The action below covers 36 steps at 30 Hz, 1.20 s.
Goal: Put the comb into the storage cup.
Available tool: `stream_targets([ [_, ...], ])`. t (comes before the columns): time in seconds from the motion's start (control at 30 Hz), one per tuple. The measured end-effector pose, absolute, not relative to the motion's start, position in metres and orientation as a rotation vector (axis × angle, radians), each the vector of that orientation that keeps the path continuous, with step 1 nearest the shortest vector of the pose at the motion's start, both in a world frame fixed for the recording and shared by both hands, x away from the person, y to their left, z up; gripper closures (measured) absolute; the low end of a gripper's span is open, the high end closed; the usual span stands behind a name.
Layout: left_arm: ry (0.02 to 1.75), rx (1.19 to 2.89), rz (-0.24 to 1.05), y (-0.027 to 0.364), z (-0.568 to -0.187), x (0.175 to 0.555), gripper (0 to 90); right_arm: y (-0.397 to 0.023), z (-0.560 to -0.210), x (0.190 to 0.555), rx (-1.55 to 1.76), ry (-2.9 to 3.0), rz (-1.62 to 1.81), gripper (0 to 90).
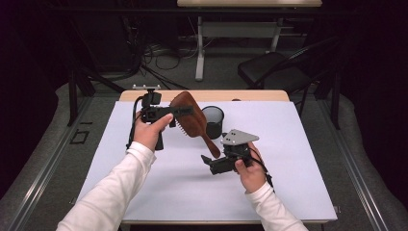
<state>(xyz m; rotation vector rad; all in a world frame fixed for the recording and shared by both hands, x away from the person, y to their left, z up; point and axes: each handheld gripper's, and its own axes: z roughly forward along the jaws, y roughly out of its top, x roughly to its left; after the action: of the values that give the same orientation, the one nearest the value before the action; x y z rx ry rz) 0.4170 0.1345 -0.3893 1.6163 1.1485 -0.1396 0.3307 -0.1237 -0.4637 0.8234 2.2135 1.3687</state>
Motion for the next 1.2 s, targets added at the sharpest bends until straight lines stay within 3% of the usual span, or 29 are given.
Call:
stream_targets([
  [1.2, 1.127, 1.587, -0.092, 0.1306, -0.3876, 0.4245, 49.9, -0.1317, -0.4628, 0.3351, 0.872, 2.195, 1.383, 0.0],
])
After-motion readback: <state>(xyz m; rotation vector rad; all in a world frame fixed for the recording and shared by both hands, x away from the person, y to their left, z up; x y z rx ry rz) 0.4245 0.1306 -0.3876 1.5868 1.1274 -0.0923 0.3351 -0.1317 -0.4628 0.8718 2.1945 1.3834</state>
